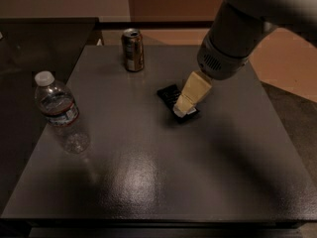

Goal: Pick rxbar chocolate

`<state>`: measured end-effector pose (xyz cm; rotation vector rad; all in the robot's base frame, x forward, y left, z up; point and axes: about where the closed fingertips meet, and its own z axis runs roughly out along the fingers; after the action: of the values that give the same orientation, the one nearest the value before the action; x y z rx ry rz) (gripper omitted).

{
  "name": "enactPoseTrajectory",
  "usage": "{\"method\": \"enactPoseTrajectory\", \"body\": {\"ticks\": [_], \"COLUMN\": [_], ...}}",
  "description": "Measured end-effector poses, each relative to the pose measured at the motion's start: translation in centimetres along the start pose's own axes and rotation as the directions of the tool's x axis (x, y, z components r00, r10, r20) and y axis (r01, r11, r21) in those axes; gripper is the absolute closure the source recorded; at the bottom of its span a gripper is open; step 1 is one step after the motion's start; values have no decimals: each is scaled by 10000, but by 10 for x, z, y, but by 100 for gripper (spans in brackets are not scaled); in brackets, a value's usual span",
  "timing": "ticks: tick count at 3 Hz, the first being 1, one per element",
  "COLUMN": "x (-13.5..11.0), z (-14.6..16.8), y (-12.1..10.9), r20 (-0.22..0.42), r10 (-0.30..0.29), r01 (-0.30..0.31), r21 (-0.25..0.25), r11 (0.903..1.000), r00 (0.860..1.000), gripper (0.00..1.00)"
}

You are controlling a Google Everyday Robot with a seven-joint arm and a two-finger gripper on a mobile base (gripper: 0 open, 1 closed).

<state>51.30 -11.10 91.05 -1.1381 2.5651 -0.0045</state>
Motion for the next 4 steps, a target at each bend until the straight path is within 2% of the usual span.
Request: {"method": "enactPoseTrajectory", "body": {"ticks": [1, 2, 3, 4], "x": [-15, -25, -34, -42], "z": [20, 39, 54, 66], "y": [4, 8, 14, 21], "r20": [-217, -528, -816, -1021], "r10": [886, 1602, 2036, 2094], "r01": [-889, -1617, -2068, -2127], "r21": [-127, -254, -332, -230], "r11": [9960, 9865, 9778, 9768], "r00": [9958, 9857, 9757, 9725], "gripper": [0, 0, 0, 0]}}
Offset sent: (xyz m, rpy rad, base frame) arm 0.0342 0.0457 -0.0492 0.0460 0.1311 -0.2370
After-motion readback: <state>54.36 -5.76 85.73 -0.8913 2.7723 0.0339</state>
